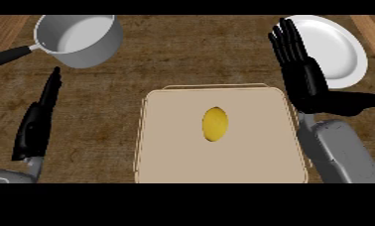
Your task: Pick the lemon from the tray and place it in the plate
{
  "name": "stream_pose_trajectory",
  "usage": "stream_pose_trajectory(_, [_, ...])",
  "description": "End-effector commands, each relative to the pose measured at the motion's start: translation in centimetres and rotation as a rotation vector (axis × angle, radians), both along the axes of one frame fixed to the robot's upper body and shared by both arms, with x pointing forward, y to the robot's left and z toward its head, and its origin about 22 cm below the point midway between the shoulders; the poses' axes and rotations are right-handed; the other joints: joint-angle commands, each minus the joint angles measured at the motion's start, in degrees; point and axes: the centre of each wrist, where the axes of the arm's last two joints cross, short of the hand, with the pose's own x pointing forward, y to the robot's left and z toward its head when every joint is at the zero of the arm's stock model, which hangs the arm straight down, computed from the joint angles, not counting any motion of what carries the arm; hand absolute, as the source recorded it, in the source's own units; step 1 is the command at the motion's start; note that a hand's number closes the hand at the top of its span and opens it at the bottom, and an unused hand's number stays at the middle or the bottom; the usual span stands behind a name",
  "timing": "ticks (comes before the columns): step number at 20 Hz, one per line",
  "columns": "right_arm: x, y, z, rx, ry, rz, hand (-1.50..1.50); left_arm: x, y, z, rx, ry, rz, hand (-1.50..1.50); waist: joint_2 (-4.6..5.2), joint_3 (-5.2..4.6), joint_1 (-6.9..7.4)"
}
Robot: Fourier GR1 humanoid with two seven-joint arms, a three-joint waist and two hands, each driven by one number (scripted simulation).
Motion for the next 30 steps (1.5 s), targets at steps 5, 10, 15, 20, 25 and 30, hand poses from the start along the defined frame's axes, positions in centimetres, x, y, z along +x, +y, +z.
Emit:
stream_pose_trajectory(5, [0.1,-6.6,3.9,-0.054,0.003,-0.42,1.5,-2.8,-2.5,-5.4,-0.336,0.334,0.036,0.0,-0.53,-1.06,-2.05])
stream_pose_trajectory(10, [-2.5,-11.6,-1.4,-0.276,0.156,-0.9,-1.5,-2.7,-5.0,-5.9,-0.507,0.378,0.012,0.0,-0.53,-1.2,-4.35])
stream_pose_trajectory(15, [-7.9,-4.8,-3.0,-0.167,0.05,-0.916,-1.5,-2.9,-6.6,-7.9,-0.537,0.394,-0.041,0.0,-0.47,-0.92,-1.97])
stream_pose_trajectory(20, [-12.8,-3.4,-1.0,-0.283,0.115,-0.862,-1.5,-3.0,-5.3,-6.8,-0.527,0.399,-0.064,0.0,-0.57,-1.01,-0.98])
stream_pose_trajectory(25, [-14.0,-4.7,-1.2,-0.591,0.345,-0.654,-1.5,-2.0,-5.7,-5.5,-0.53,0.413,-0.072,0.0,-0.29,-1.13,-0.07])
stream_pose_trajectory(30, [-15.3,-2.4,1.5,-0.74,0.469,-0.551,-1.5,-2.3,-6.2,-6.9,-0.531,0.418,-0.079,0.0,-0.19,-1.16,0.15])
